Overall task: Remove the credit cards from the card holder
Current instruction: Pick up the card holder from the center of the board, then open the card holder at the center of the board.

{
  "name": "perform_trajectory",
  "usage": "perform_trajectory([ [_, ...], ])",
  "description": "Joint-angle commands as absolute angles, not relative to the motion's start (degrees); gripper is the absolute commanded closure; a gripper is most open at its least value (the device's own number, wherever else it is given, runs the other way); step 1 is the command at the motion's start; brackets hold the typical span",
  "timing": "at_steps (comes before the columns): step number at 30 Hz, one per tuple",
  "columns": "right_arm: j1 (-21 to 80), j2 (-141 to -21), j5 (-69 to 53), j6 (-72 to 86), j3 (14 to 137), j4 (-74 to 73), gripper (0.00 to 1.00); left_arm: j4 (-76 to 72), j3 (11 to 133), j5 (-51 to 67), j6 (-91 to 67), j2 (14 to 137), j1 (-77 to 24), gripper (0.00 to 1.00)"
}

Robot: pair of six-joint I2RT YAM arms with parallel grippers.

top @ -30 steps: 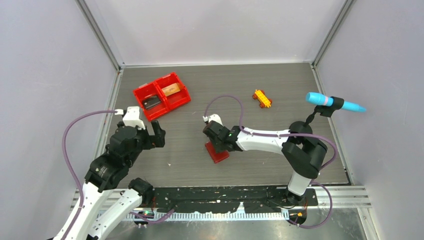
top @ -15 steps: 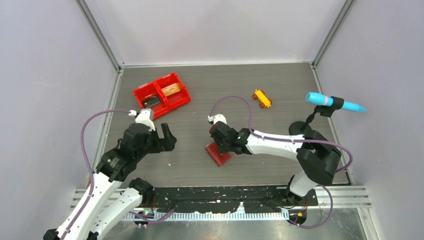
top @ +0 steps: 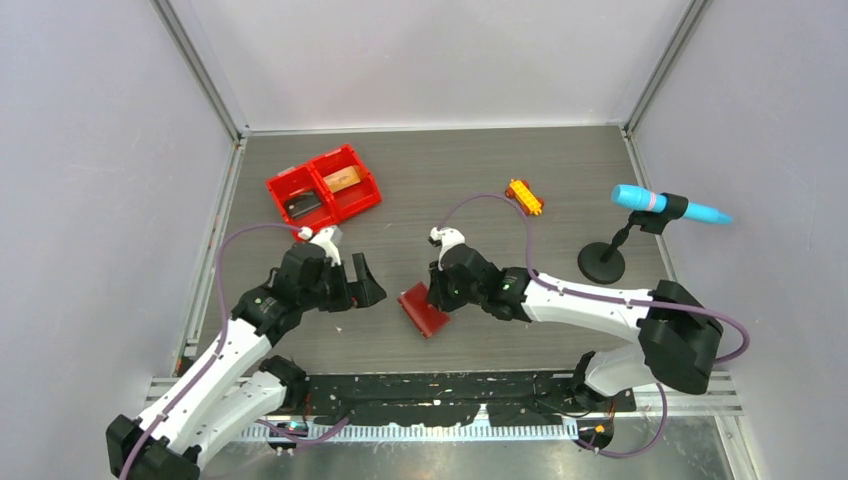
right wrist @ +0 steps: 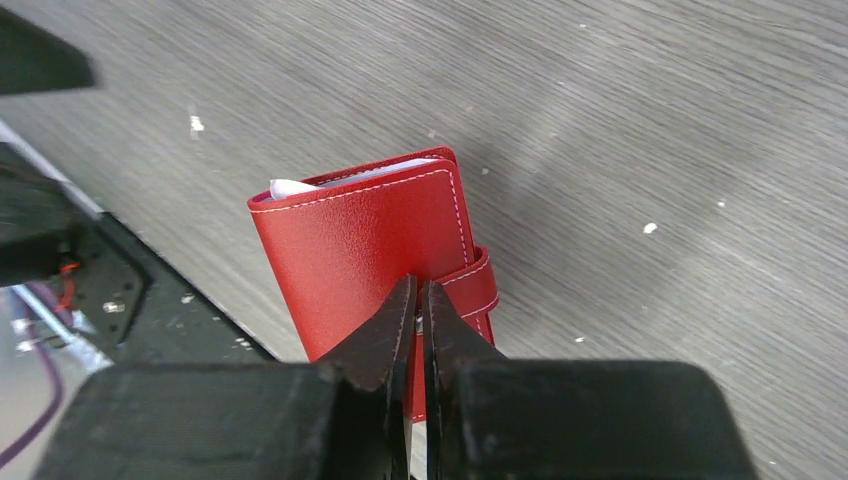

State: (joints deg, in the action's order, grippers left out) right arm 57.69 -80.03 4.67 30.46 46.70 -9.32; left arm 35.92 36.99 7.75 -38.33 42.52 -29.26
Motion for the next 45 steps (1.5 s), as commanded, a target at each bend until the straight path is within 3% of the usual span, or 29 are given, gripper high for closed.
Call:
perform_trajectory([
  [1,57.9,-75.6,1.2,34.6,45.3,-2.0,0.95,21.6,34.2,17.7,-43.3,44.7,-29.4,0.07],
  [8,57.9,-70.7,0.9,36.8,43.0,-0.3,0.95,12.5,31.8,24.0,-46.6,51.3,-29.5,0.08],
  [14,57.9,-67.9,0.8,37.1,41.6,-0.3,0.95,7.0,31.5,30.1,-49.2,55.7,-29.6,0.17],
  [18,57.9,-66.9,1.1,37.3,40.9,-0.3,0.95,5.0,31.2,32.2,-50.2,57.5,-29.6,0.34],
  [26,55.8,-64.7,1.1,36.0,38.1,-0.3,0.95,4.1,31.9,33.9,-49.2,60.6,-29.6,1.00],
  [35,46.5,-62.9,-7.2,31.4,32.4,-0.3,0.95,7.5,33.8,37.1,-43.2,66.3,-29.6,1.00],
  [41,45.5,-63.6,-8.4,30.3,31.4,-0.3,0.95,12.5,36.5,34.3,-39.0,69.6,-29.6,1.00],
  [45,45.1,-62.5,-9.7,30.9,31.6,-0.6,0.95,19.0,39.8,27.2,-36.0,69.3,-29.6,0.83],
])
